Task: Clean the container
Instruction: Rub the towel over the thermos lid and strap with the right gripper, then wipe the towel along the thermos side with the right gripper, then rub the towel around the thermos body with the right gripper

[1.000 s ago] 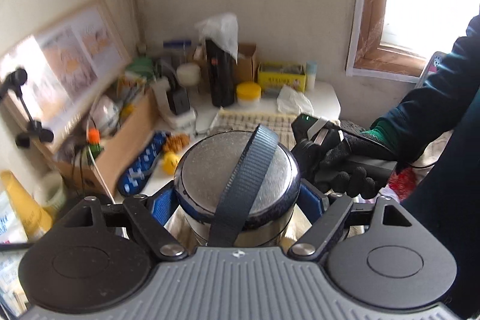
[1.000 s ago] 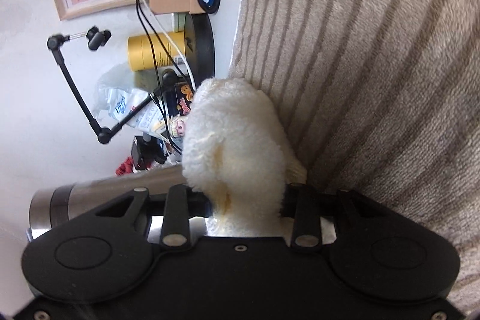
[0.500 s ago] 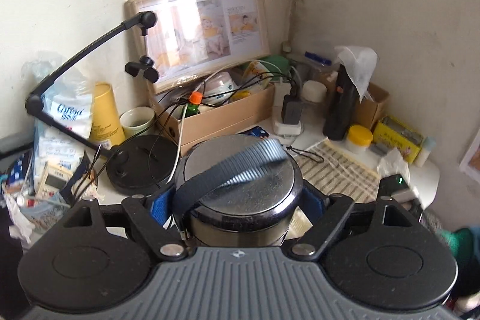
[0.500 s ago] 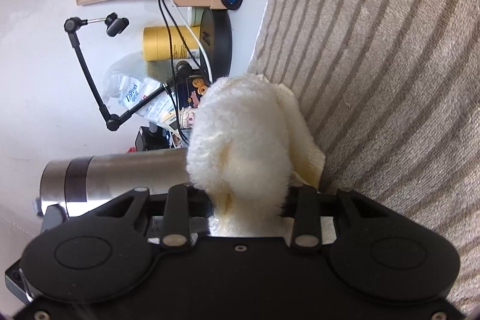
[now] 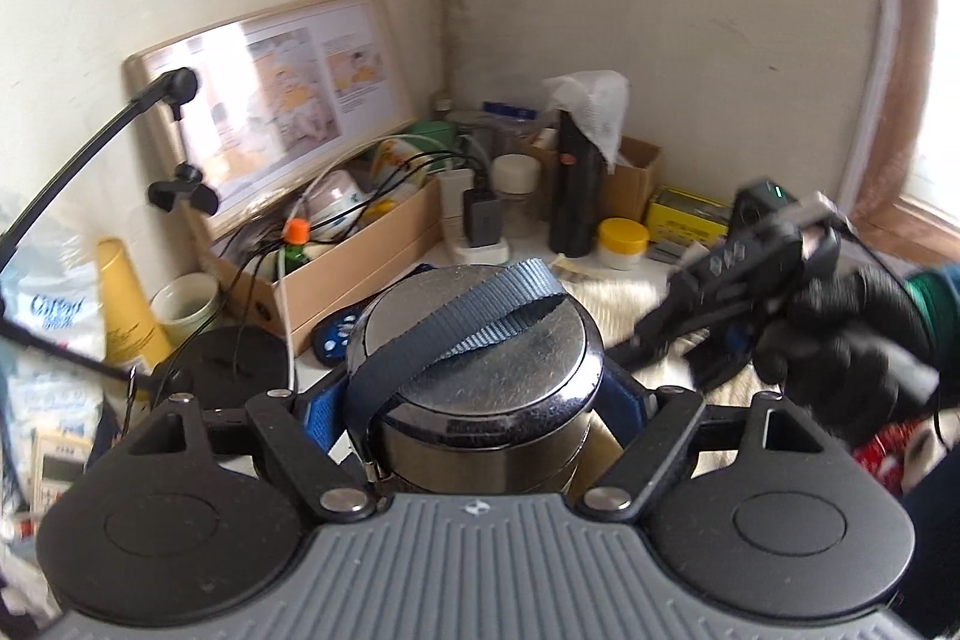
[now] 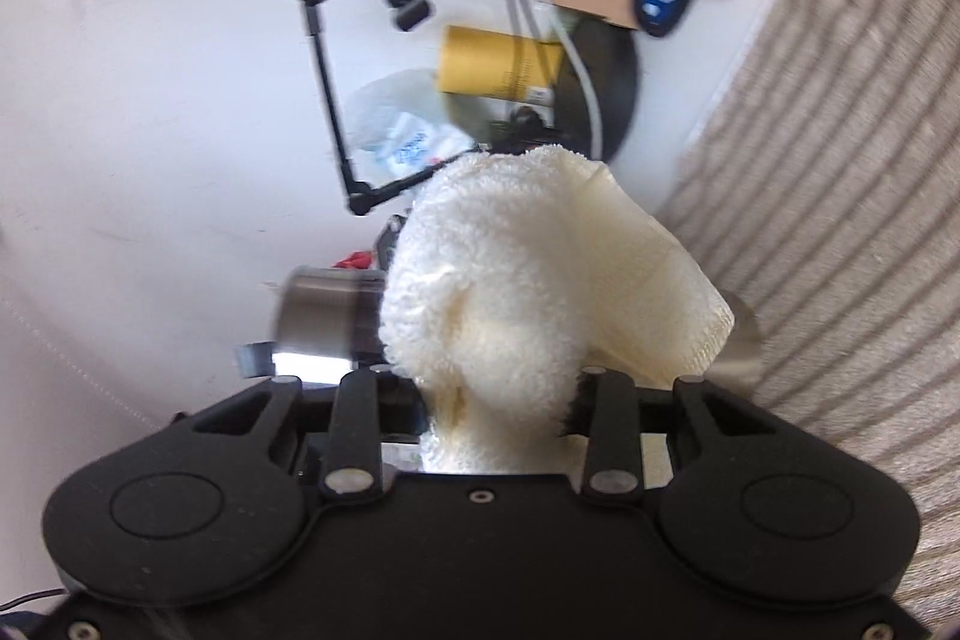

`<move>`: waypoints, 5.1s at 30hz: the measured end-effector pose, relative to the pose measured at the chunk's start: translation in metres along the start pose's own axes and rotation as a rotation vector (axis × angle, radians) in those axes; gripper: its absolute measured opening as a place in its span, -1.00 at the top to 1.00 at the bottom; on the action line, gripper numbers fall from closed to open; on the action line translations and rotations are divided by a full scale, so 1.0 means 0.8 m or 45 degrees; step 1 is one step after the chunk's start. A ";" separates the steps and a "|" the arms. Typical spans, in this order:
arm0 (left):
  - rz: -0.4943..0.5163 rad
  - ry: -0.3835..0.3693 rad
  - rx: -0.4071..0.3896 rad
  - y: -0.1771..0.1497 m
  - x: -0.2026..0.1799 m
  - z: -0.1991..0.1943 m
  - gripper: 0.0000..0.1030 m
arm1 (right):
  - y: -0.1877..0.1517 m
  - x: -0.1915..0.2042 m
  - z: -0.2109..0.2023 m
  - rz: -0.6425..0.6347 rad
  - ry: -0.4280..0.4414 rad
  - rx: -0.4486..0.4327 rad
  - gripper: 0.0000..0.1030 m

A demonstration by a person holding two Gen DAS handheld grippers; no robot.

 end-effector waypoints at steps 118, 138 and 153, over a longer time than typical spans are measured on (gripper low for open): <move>0.080 -0.045 -0.024 0.004 -0.001 -0.008 -0.61 | -0.009 -0.035 0.001 0.217 0.205 -0.073 0.35; 0.080 -0.026 -0.008 0.005 -0.003 -0.005 -0.61 | -0.007 -0.161 0.030 0.381 -0.089 -0.042 0.57; 0.379 -0.219 0.256 0.033 0.004 0.009 -0.63 | -0.005 -0.132 0.020 0.253 -0.135 -0.029 0.42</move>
Point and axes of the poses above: each gripper's, at about its wrist camera, not at the fingertips, and z roughly the way its jaws point, x to its left, y to its top, the point moved 6 cm from there along z, roughly the way its jaws point
